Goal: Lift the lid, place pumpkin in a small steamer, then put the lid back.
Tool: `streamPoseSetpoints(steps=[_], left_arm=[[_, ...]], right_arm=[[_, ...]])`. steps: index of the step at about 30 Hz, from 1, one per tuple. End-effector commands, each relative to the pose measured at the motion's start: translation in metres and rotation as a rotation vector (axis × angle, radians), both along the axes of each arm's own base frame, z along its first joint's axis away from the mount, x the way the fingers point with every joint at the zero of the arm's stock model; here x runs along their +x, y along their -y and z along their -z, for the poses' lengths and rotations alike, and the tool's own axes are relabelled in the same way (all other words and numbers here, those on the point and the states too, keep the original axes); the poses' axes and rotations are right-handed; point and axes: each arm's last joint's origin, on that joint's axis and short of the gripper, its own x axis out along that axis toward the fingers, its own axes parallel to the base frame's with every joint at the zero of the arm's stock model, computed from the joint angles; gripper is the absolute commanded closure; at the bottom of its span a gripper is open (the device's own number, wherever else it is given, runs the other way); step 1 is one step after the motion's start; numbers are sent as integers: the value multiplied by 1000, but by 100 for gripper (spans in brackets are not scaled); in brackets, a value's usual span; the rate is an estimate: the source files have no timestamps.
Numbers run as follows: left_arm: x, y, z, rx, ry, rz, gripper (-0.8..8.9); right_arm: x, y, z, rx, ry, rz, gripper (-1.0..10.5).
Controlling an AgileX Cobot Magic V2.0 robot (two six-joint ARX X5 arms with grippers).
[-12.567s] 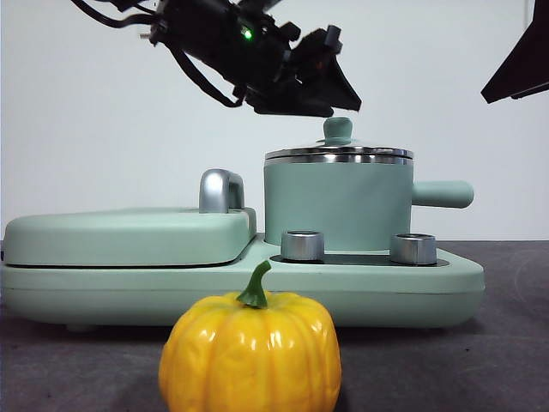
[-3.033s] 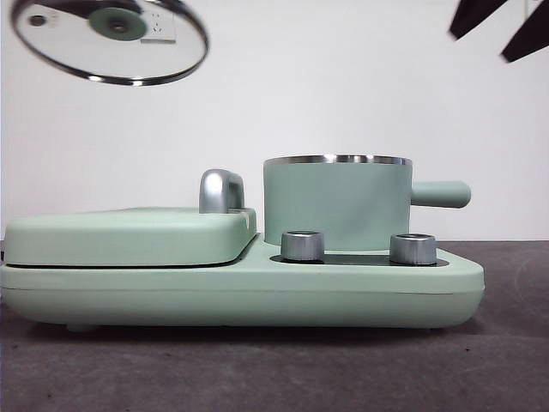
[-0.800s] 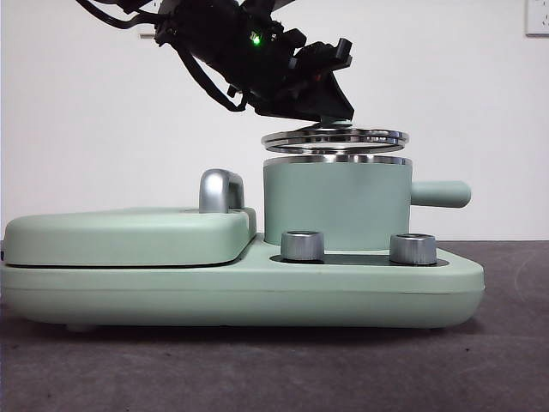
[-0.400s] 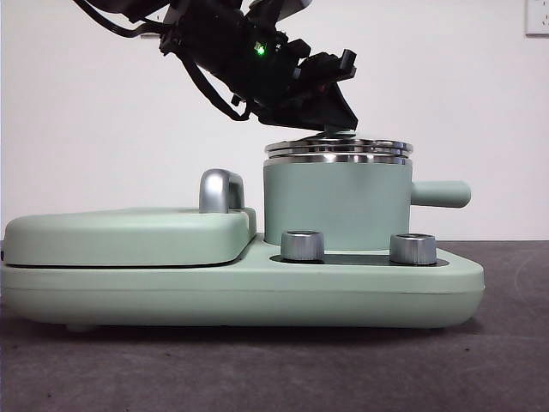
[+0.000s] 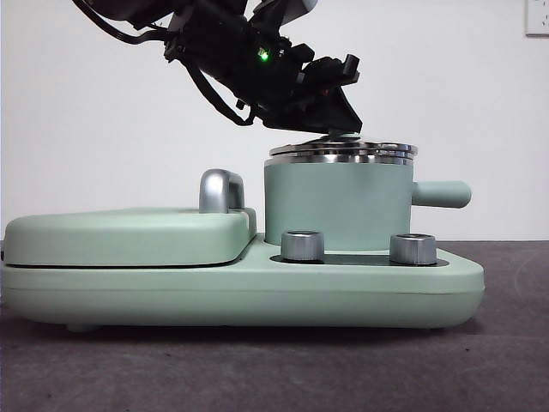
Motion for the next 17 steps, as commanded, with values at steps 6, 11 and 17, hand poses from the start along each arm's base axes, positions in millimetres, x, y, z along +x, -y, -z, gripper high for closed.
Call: streamPoseSetpoints(steps=[6,11,17], left_arm=[[1,5,-12,11,61,-12,798],[-1,3,-19,-12,52,-18,798],[-1,3,-21,-37,37,-24,798]], right_arm=[[1,-1,-1,3,5,5,610],[1,0,-1,-5,10,18,610],[-1,1,1,-21,-16,19,610]])
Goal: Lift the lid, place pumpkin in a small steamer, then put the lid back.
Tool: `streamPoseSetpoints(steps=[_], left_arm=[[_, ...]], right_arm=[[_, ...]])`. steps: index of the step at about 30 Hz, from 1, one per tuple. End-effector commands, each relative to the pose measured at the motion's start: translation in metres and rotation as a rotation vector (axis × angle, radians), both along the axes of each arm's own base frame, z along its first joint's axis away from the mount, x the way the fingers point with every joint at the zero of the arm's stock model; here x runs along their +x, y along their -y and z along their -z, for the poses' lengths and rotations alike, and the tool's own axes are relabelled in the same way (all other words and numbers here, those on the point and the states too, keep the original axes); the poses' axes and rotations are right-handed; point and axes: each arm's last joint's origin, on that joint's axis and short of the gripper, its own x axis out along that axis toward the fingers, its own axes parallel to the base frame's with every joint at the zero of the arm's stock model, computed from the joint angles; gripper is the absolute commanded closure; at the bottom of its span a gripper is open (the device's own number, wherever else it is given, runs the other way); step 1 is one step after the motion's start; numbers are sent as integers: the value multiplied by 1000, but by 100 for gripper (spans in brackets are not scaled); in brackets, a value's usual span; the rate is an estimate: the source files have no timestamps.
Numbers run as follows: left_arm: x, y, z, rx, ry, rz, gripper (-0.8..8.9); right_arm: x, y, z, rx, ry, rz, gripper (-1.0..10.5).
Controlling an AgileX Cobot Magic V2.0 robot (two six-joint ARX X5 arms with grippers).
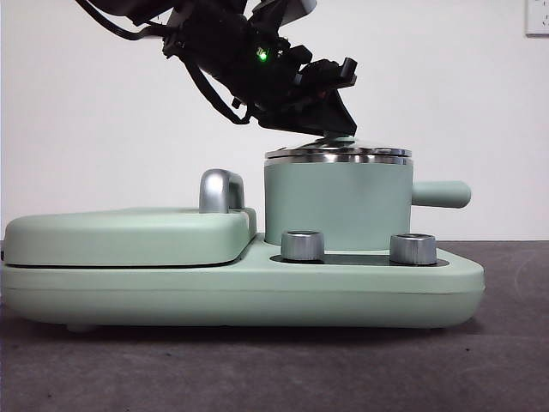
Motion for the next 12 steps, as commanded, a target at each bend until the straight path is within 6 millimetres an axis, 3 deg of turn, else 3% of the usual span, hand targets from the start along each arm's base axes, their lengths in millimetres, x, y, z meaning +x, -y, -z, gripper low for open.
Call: streamPoseSetpoints(steps=[1,12], left_arm=[[-1,4,-19,-60,49,6,798],[-2,3,-28,-55,43,6,798]], right_arm=[[0,-1,-1,3,-1,0,610],[0,-1,-1,5,-3,3,610]])
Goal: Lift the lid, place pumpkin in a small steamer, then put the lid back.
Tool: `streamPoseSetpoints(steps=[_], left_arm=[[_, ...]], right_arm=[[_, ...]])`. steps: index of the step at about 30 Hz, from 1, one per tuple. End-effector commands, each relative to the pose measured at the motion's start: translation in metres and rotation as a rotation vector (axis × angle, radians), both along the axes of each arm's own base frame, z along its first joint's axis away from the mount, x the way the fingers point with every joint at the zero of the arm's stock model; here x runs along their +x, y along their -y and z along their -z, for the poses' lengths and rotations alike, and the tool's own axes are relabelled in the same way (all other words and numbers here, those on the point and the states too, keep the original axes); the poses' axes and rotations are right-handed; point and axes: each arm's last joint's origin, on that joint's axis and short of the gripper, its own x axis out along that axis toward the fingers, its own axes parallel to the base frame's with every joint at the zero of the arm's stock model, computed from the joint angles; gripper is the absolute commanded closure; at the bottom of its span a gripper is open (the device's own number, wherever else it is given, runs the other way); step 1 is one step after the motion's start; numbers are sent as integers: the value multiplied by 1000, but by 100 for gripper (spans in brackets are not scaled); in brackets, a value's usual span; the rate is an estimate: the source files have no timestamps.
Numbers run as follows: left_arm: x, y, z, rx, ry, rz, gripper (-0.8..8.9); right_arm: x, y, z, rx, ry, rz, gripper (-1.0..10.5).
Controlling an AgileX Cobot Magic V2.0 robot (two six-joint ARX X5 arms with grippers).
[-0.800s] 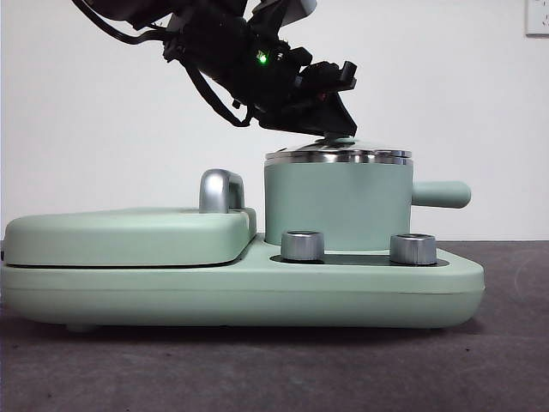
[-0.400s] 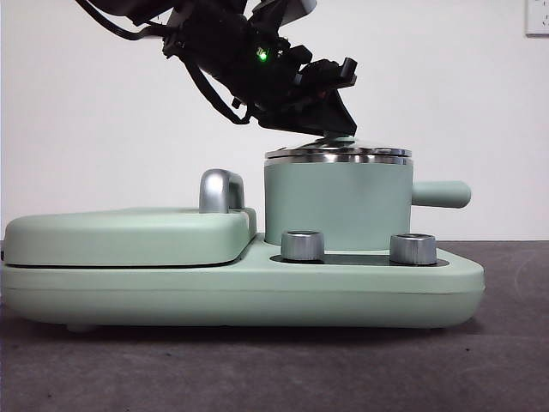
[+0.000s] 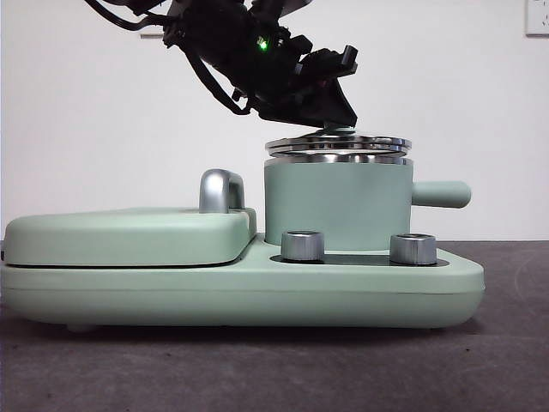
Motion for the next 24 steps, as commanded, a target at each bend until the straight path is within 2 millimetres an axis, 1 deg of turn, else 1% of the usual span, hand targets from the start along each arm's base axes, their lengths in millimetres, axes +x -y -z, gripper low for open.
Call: streamPoseSetpoints(steps=[1,16,24], left_arm=[[-2,3,-18,-43,43,8,798],[-1,3,-16,-41,24,4,798],[2,4,-9,-38,2,4,798]], right_arm=[[0,-1,-1,8,2,3,610],[0,-1,0,2,-7,3,610],[0,-1,0,2,-8,2,610]])
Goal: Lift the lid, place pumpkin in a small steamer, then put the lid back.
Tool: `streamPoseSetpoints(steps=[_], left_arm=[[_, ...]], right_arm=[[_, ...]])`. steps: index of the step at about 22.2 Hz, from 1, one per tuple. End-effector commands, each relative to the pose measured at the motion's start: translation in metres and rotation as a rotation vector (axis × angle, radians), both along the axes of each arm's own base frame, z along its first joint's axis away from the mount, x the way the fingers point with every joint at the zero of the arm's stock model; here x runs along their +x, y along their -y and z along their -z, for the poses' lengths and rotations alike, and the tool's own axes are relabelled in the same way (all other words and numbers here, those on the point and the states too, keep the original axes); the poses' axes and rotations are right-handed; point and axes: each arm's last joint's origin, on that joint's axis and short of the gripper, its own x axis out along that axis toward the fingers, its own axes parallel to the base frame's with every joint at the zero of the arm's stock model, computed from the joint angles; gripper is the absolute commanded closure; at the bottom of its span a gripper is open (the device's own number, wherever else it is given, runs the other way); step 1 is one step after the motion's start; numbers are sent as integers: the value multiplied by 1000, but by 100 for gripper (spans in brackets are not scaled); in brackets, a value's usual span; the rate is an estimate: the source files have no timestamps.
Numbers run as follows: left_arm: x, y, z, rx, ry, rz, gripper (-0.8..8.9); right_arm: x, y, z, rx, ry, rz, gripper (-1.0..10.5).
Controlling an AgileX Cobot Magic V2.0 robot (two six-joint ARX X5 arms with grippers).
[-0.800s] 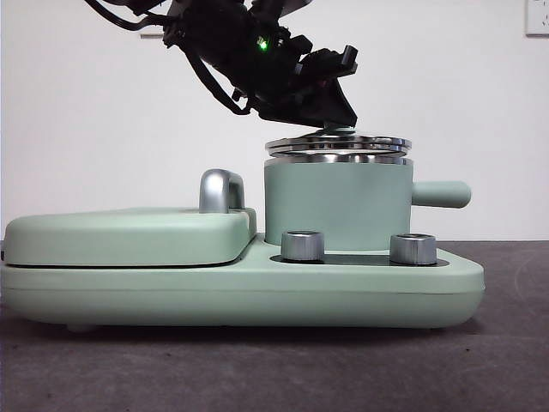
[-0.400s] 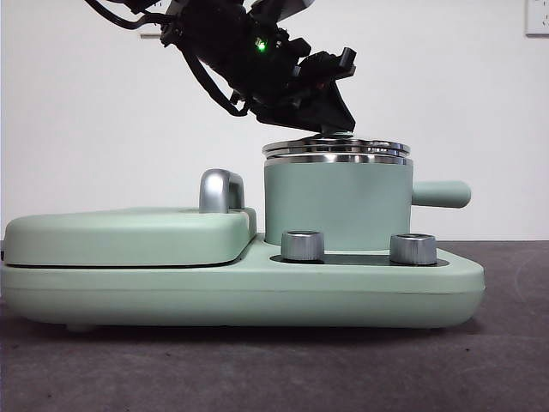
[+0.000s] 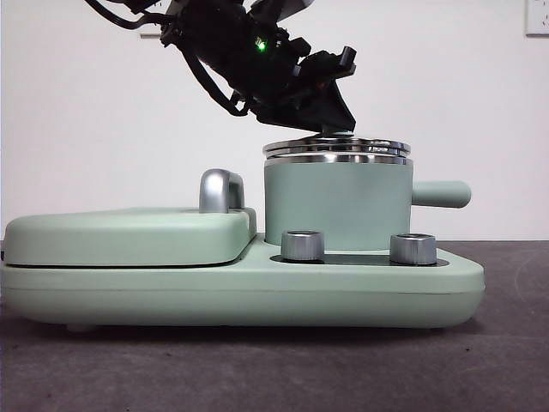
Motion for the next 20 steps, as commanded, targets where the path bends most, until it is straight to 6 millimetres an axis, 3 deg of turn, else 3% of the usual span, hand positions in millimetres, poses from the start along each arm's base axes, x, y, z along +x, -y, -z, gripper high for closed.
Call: streamPoseSetpoints(steps=[1,12,16,20], left_arm=[[4,5,-10,-45,34,4,798],[8,8,3,-22,7,3,788],[7,7,1,-31,-7,-2,551],[-3,-4,-17,-27,-45,-15,528]], right_arm=[[0,-1,-1,8,2,2,610],[0,-1,-1,8,2,2,610],[0,-1,-1,8,2,3,610],[0,-1,-1,8,2,3,610]])
